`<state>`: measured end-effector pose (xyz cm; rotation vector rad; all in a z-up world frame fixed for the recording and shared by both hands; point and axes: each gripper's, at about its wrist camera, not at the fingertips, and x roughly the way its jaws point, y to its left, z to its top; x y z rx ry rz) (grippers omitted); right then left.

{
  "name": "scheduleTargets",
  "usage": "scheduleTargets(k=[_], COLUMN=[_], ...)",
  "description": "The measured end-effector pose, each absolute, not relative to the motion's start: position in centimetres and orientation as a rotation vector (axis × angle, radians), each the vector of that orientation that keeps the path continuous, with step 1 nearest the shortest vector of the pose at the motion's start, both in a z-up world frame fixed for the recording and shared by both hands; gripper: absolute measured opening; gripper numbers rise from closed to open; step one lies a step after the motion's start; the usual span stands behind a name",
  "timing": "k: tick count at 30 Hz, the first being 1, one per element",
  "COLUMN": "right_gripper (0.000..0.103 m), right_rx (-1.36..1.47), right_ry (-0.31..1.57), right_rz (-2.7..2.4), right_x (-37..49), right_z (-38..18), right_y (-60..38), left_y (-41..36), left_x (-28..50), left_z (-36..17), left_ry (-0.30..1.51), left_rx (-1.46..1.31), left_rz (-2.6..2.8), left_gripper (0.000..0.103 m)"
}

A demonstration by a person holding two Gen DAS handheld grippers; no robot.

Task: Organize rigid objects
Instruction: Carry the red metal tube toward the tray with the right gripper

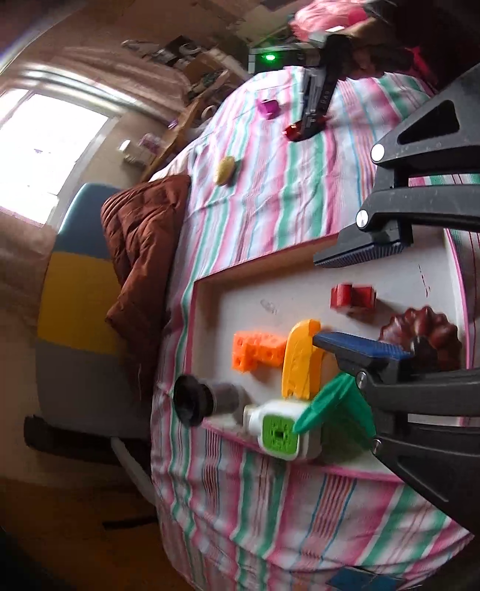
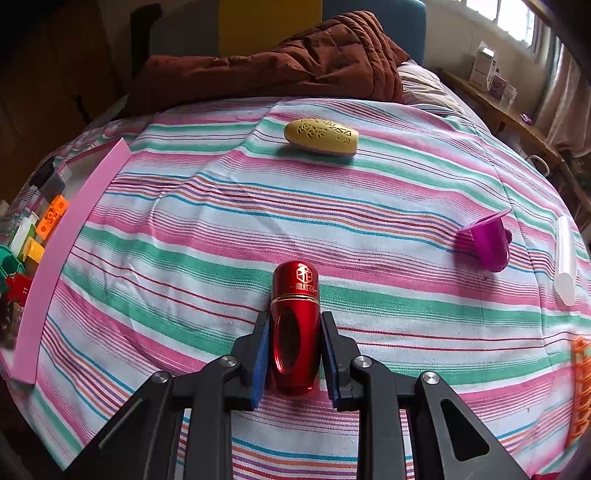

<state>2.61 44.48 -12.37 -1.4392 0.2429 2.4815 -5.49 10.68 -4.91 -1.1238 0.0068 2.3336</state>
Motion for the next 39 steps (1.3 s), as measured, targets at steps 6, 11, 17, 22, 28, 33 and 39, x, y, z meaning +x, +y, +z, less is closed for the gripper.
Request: scheduleTargets(k=[6,11,17,22,28,33,39], right_gripper=[0.026,0.026,0.026,0.026,0.026,0.026,0.026], right_rx=[-1.438,-1.443,-1.462,-1.472,-1.420,-1.347,-1.394], right_ry=[0.235,0.230,0.195,0.210,0.288,0.300,0.238], right_rz=[2.480,2.495,2.544,2.564,2.660,2.808,2.903], right_x=[2.6,2.4,2.2,1.8,0.3,-2.0,-6.1], right_z=[-12.2,-12.1,-12.0,-11.7,-9.4,-5.4,-4.0], right_y=[44.4,43.8,41.6,39.8,36.2,31.9,25.9], left_y=[8.6,9.0,9.8,9.7,8.9,7.8,5.2], left_x=[-6.3,-5.4,-3.5,-2.5,-2.2,-2.4,-3.1], left_z=[-3.3,-3.1,-2.6,-2.2,-2.5,-2.7,-2.8], left_ry=[-0.021,0.052,0.135,0.185,0.178,0.149,0.072], left_rx=[-1.113,-1.109,-1.080,-1.060,-1.079,-1.093,-1.118], left_rz=[2.423,2.478,2.513,2.527,2.527,2.537,2.567], left_gripper=[0.036,0.036,0.036,0.036,0.036,0.036,0.036])
